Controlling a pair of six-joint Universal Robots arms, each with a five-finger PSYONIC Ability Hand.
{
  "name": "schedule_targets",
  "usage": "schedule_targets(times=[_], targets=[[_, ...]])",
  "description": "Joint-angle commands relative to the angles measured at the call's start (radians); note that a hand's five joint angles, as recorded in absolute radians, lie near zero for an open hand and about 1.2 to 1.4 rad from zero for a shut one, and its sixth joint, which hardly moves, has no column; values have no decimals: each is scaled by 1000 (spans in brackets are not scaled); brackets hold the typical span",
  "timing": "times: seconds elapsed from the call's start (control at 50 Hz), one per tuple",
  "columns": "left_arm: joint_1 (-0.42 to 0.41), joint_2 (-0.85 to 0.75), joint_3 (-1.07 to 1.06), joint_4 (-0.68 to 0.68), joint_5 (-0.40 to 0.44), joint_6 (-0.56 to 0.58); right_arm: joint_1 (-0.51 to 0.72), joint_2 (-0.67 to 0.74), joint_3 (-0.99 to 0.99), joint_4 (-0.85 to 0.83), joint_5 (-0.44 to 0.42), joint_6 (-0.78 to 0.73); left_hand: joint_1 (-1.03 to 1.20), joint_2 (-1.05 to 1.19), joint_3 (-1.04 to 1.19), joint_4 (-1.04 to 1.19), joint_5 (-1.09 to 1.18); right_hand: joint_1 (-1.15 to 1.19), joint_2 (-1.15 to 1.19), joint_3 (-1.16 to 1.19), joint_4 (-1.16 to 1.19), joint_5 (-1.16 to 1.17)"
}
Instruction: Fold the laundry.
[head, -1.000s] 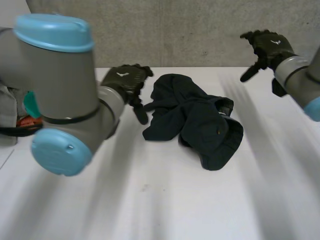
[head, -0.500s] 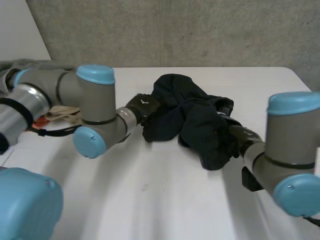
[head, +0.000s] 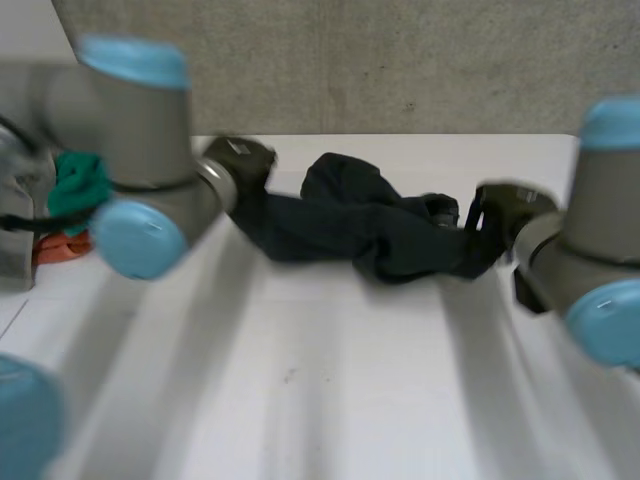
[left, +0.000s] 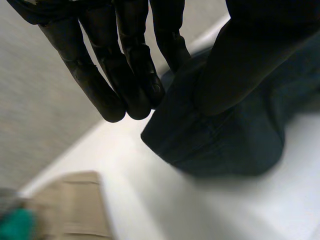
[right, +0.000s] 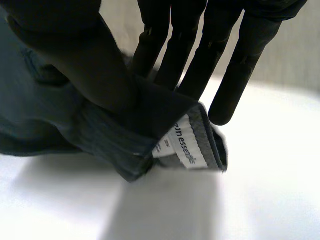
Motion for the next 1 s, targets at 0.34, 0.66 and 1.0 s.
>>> schedule_targets(times=[0.34,0.66,1.0], targets=[[77,664,-133,144,32,2,-140,-218,-549,247,-279,-272,242,204,213,204,235,339,223,214,207,230],[106,42,46,274,61,-15,-24,179,-442,-165,-163,-258,242,204,213,204,235,339,223,214,207,230],[146,-40,231,320,-27,-47,-36,274,-422,-551,-61,-417,-980,-1018,-1009,-1018,-987,-883,-999,-1008,-1015,-992]])
